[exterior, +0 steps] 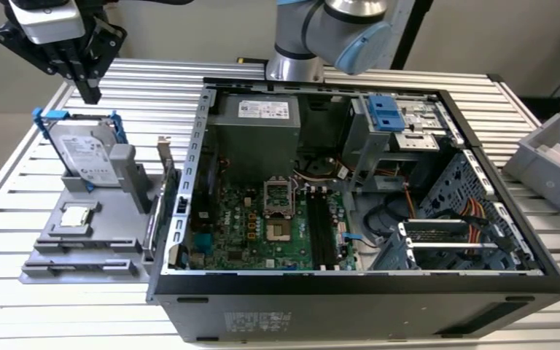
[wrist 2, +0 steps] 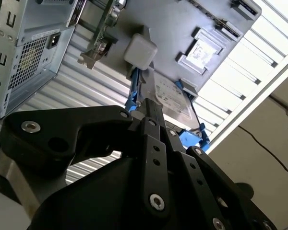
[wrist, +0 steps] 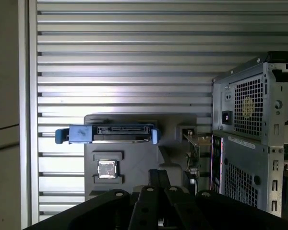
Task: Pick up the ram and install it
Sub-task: 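Reach for the ram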
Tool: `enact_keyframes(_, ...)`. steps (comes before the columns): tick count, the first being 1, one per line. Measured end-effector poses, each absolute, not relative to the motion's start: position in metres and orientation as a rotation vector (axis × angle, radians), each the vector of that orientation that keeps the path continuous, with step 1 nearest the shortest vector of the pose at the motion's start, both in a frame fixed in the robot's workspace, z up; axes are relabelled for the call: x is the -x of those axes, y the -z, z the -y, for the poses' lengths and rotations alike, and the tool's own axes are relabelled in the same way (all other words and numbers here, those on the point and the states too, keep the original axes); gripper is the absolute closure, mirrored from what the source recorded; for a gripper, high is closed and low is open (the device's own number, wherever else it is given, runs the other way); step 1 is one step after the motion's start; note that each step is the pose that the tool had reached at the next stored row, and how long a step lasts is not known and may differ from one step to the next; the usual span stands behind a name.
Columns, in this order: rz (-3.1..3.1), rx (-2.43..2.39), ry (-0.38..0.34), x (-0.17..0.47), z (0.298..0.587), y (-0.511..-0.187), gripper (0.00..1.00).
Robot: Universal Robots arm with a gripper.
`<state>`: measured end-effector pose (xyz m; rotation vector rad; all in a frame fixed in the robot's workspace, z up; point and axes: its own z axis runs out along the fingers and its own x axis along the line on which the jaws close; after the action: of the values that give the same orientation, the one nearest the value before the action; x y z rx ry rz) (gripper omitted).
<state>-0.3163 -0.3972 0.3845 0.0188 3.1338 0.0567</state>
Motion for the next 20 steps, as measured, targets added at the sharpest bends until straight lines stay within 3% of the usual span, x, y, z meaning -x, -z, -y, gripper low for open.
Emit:
enact_keyframes(8,-3.134,-0.02,-0.057,0.323,0.398,-0.383,1.0)
enact_keyframes(20,-3.135,-0.02,-0.057,0.325,0.428,-0.377,1.0)
